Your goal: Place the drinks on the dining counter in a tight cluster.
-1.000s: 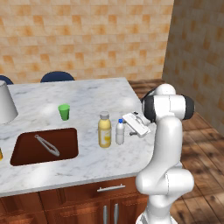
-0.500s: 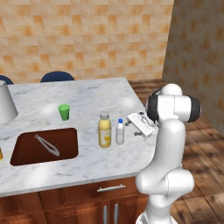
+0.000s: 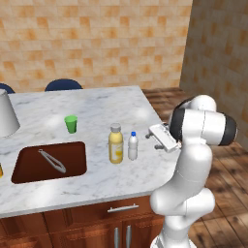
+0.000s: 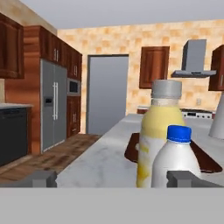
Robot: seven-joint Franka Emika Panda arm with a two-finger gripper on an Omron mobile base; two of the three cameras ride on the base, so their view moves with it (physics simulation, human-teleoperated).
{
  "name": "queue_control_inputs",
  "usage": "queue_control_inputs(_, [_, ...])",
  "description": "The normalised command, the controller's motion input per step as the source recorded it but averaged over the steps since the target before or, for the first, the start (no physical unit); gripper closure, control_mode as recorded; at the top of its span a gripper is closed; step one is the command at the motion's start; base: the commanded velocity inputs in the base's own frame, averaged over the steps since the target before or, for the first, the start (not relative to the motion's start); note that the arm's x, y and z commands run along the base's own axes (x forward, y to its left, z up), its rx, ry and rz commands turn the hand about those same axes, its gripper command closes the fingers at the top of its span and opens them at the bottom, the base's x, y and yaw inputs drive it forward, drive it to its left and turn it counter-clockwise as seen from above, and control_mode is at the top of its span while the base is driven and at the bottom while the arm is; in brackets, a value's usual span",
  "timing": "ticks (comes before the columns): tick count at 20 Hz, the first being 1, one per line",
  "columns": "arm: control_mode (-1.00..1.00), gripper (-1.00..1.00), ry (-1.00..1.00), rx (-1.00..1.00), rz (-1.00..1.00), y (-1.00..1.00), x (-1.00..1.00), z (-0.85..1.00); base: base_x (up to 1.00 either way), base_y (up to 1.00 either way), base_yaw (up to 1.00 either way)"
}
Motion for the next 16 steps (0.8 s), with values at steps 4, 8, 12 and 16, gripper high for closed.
queue_control_inputs(4, [-1.0, -1.0, 0.1, -0.06, -0.01, -0.15, -0.45, 0.4, 0.0, 0.0, 0.0])
queue_control_inputs(8, [-1.0, -1.0, 0.1, -0.06, -0.03, -0.13, -0.46, 0.41, 0.0, 0.0, 0.0])
queue_control_inputs(12, [-1.0, -1.0, 0.11, -0.04, -0.04, -0.14, -0.48, 0.41, 0.0, 0.0, 0.0])
queue_control_inputs(16, [-1.0, -1.0, 0.02, -0.08, -0.06, -0.05, -0.54, 0.31, 0.0, 0.0, 0.0])
